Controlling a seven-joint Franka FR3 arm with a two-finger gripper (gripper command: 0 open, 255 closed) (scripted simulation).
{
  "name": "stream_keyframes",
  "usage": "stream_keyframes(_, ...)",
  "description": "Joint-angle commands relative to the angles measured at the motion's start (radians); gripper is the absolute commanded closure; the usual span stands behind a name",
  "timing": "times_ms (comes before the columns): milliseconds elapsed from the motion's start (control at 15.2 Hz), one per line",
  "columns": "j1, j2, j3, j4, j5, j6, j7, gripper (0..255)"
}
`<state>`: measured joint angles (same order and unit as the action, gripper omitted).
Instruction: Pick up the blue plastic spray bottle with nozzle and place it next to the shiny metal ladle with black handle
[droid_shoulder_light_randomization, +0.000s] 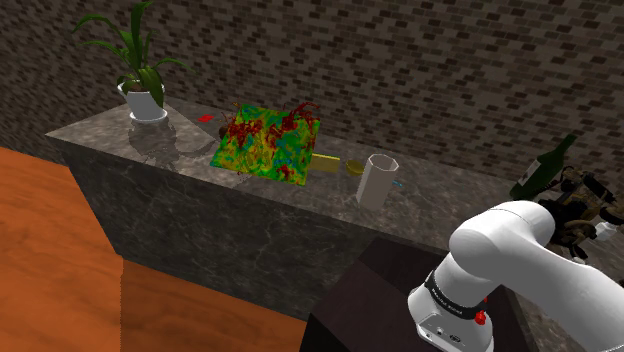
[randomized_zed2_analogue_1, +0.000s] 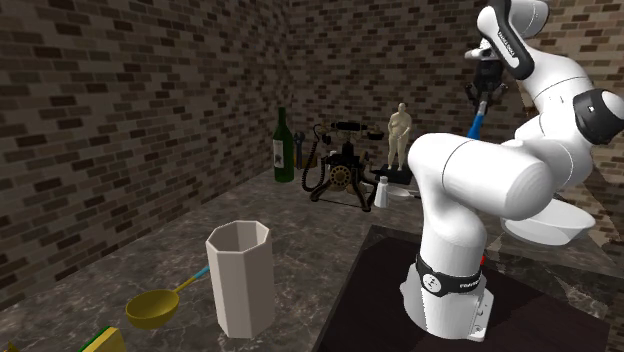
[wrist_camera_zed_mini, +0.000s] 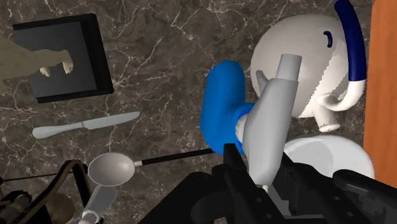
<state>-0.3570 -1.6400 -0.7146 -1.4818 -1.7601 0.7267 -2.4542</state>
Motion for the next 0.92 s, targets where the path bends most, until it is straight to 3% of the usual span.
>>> stream_keyframes(0,0.019,0.031,-0.027,0.094,-0.048,0.039,-0.078,255)
stream_keyframes(132,0.053,0.069,-0.058,0.209,-0.094,0.085,-0.156,255)
stream_keyframes(858,-0.010,-0.064,-0.099,0.058,-0.111,0.126,-0.121,255)
